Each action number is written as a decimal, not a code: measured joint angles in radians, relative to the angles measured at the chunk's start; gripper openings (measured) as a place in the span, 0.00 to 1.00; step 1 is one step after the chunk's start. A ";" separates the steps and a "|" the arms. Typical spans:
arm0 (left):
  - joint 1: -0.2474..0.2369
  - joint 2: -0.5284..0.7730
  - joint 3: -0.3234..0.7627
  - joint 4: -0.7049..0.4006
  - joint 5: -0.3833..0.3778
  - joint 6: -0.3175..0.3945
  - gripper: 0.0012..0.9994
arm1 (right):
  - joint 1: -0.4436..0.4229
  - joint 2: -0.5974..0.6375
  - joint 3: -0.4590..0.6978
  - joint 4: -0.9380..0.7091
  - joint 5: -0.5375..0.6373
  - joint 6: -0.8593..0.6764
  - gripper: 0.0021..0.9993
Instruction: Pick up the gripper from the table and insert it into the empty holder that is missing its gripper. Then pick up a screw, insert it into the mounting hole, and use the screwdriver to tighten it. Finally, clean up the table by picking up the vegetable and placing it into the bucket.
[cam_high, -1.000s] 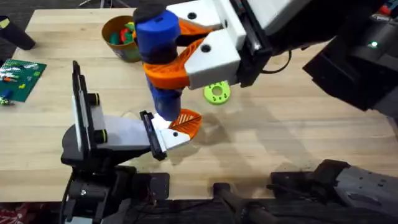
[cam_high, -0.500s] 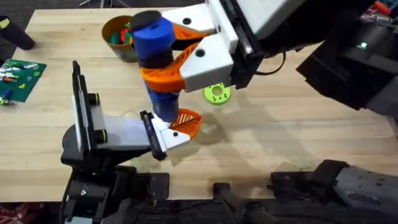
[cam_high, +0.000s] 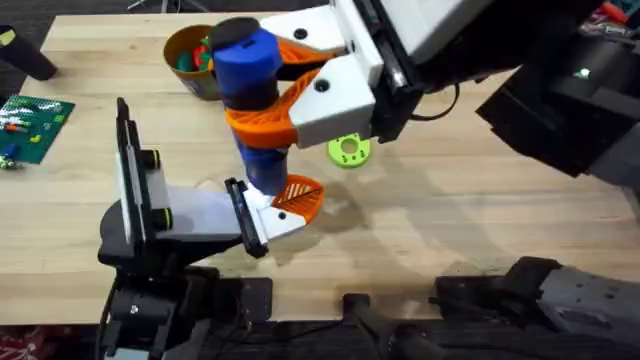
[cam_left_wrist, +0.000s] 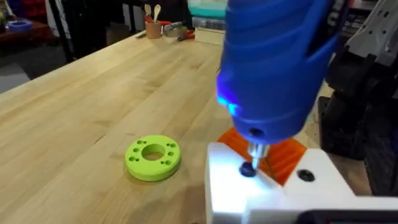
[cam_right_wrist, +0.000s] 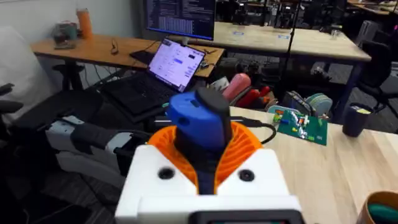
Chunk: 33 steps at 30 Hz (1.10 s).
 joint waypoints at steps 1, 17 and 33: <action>0.000 0.000 0.000 0.000 0.000 0.000 0.00 | 0.000 0.000 0.000 0.003 0.000 0.000 0.10; 0.000 0.000 0.000 0.000 0.000 0.000 0.00 | -0.004 0.000 0.000 0.028 0.000 0.005 0.10; 0.000 0.000 0.000 0.000 0.000 0.000 0.00 | -0.006 0.000 0.000 0.011 0.000 0.009 0.10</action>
